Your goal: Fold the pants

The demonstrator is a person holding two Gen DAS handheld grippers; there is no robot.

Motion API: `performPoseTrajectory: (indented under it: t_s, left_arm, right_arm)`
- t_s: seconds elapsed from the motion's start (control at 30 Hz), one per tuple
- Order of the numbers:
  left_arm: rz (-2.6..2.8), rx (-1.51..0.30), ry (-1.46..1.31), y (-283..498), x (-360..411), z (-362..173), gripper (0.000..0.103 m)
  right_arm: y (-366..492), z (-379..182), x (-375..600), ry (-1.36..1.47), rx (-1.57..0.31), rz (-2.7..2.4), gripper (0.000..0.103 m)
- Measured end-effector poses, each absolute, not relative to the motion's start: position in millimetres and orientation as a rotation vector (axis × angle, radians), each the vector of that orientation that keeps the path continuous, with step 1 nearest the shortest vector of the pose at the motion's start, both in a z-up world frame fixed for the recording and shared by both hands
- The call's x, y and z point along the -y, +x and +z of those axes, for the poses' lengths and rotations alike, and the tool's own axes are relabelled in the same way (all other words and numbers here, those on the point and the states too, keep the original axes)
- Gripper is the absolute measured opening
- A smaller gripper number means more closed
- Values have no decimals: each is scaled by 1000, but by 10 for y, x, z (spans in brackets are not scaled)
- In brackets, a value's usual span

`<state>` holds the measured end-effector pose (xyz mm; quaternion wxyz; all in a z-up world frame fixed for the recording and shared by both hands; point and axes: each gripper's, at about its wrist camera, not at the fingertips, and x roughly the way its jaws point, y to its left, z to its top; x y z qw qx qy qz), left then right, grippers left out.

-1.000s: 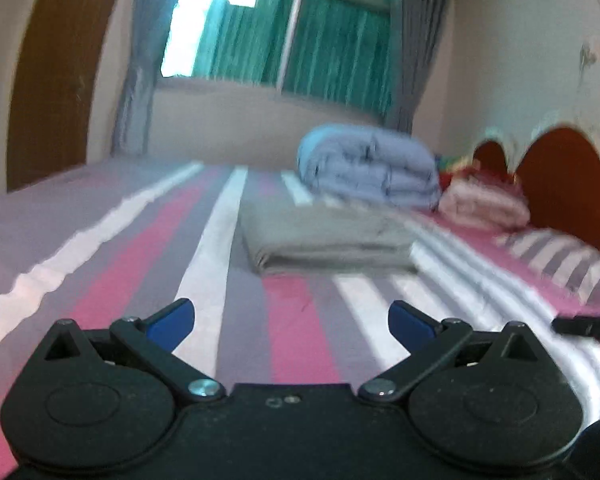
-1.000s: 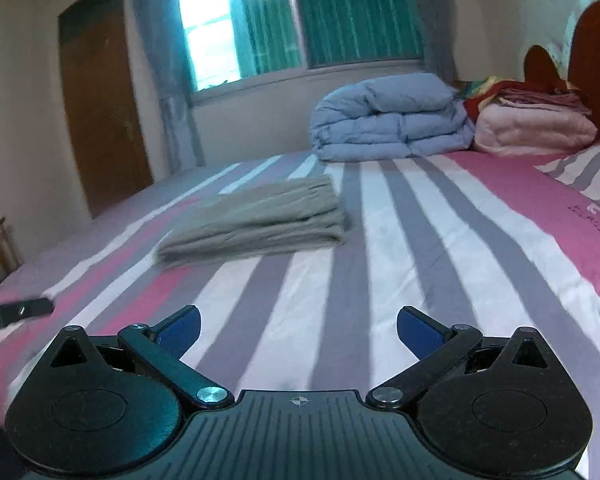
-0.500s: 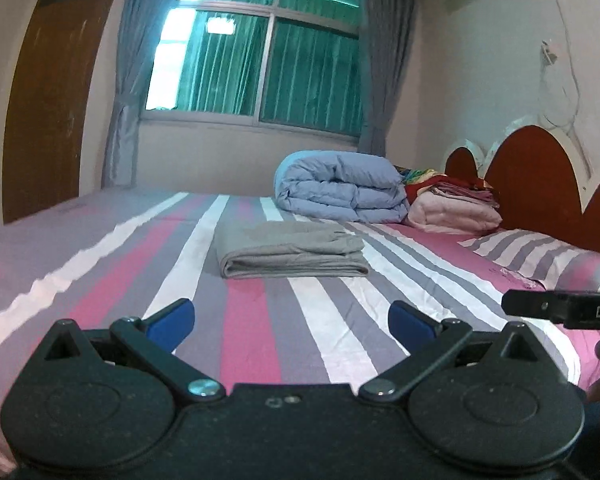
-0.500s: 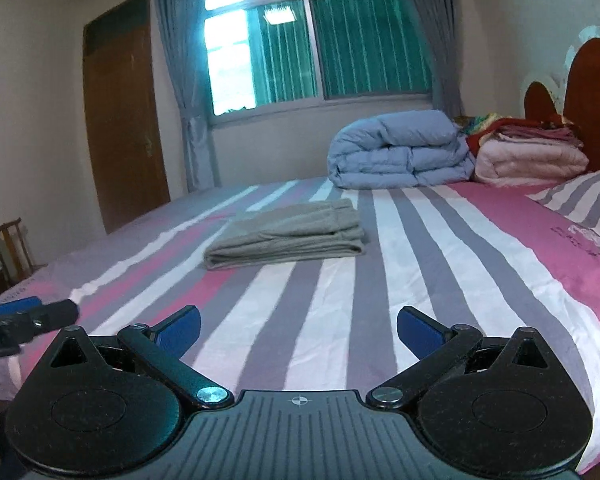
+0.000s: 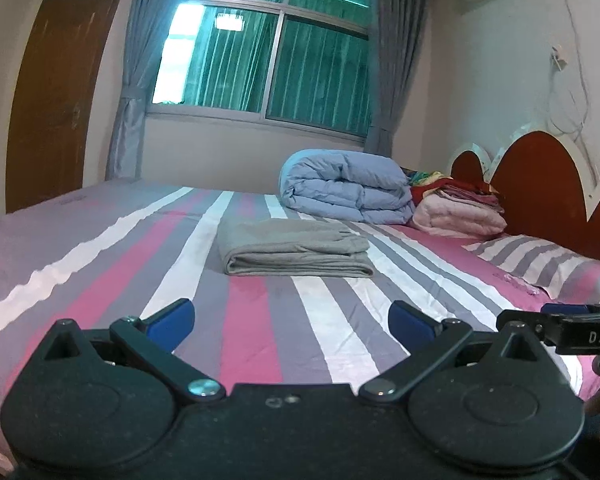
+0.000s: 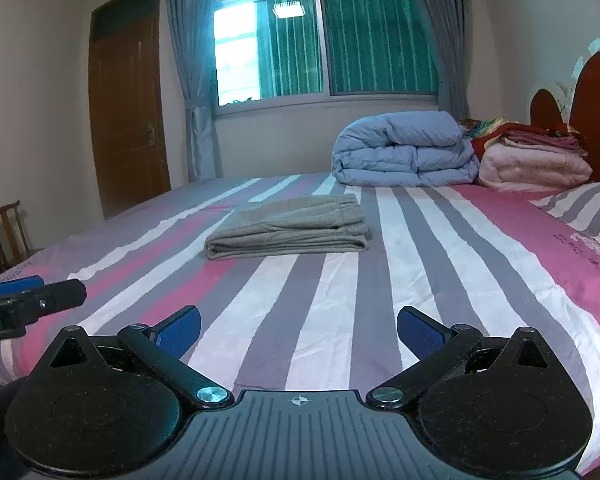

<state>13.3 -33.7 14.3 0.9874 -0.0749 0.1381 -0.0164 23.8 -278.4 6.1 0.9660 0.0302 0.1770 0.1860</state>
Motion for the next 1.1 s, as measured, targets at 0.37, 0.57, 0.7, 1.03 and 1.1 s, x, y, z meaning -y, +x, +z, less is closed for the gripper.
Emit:
performPoseTrajectory:
  t_s: [0.37, 0.57, 0.7, 1.03, 1.1]
  left_arm:
    - [-38, -273, -147, 102, 332, 153, 97]
    - [-44, -280, -135, 91, 341, 166, 97]
    - [-48, -281, -128, 85, 347, 173, 97]
    - [-55, -287, -112, 85, 348, 179, 97]
    - [-55, -286, -113, 85, 349, 180, 97]
  right_arm:
    - [237, 62, 2795, 57, -352, 379, 103]
    - [238, 57, 2797, 60, -356, 379, 103]
    - [237, 59, 2803, 61, -357, 379, 103]
    - [229, 57, 2800, 64, -356, 378, 103]
    - [224, 60, 2796, 65, -355, 378, 103]
